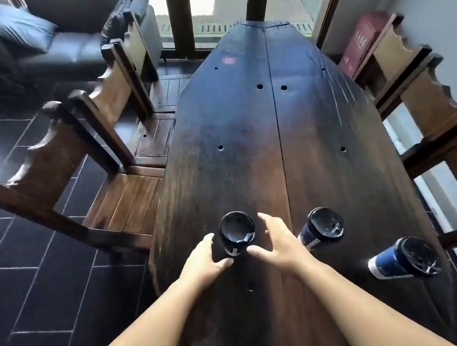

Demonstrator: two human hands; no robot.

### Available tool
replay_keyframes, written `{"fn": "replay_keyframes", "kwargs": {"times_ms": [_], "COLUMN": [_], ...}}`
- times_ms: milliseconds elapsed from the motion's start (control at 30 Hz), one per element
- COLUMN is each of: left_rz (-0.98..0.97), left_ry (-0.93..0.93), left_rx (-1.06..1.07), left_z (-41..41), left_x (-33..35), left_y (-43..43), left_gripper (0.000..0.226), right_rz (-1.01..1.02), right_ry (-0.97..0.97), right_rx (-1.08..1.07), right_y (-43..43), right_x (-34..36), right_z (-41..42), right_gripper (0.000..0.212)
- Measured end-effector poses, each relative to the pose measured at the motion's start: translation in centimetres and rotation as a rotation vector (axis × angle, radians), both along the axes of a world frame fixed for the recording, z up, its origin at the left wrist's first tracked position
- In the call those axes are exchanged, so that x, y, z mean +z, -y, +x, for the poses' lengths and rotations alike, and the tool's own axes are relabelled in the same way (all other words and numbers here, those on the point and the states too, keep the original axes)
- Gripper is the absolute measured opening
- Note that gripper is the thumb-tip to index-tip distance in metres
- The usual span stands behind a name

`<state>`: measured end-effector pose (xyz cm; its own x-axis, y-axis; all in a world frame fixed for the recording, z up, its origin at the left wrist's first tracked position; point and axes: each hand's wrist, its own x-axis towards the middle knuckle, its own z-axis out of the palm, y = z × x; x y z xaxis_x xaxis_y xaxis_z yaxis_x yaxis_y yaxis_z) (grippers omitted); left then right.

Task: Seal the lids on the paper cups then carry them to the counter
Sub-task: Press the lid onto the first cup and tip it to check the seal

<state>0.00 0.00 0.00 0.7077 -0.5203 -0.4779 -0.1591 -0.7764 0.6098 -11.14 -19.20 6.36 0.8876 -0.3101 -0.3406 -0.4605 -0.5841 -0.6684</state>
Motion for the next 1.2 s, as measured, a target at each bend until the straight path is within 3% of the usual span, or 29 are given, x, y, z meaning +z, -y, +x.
{"fn": "replay_keyframes", "kwargs": {"times_ms": [167, 300, 633, 800, 1100, 1200], "left_rz": [-0.161, -0.224, -0.29, -0.41, -0.699, -0.736], "left_ry": [-0.142, -0.142, -0.184, -0.284, -0.427, -0.451], "left_rx": [-0.004, -0.037, -0.017, 0.016, 0.164, 0.139], "left_z": [1.7, 2.3, 2.9, 2.1, -1.4, -2.7], "left_x": [-1.5, -2.0, -0.7, 1.3, 6.8, 8.6], "left_y": [0.6, 1.0, 1.0, 0.9, 1.1, 1.0], "left_gripper": [0.095, 0.082, 0.061, 0.046, 0.059, 0.07], "right_rz": [0.006, -0.004, 0.033, 0.146, 0.47, 0.492], "right_ry": [0.021, -0.001, -0.023, -0.03, 0.137, 0.161], "right_rx": [0.04, 0.089, 0.04, 0.006, -0.208, -0.219], "right_y": [-0.4, -1.4, -1.5, 0.3, 1.2, 1.5], "right_x": [-0.6, -0.9, -1.7, 0.5, 5.5, 7.4], "right_z": [2.4, 3.5, 4.2, 4.4, 3.9, 3.7], "right_gripper": [0.104, 0.108, 0.094, 0.091, 0.087, 0.075]}}
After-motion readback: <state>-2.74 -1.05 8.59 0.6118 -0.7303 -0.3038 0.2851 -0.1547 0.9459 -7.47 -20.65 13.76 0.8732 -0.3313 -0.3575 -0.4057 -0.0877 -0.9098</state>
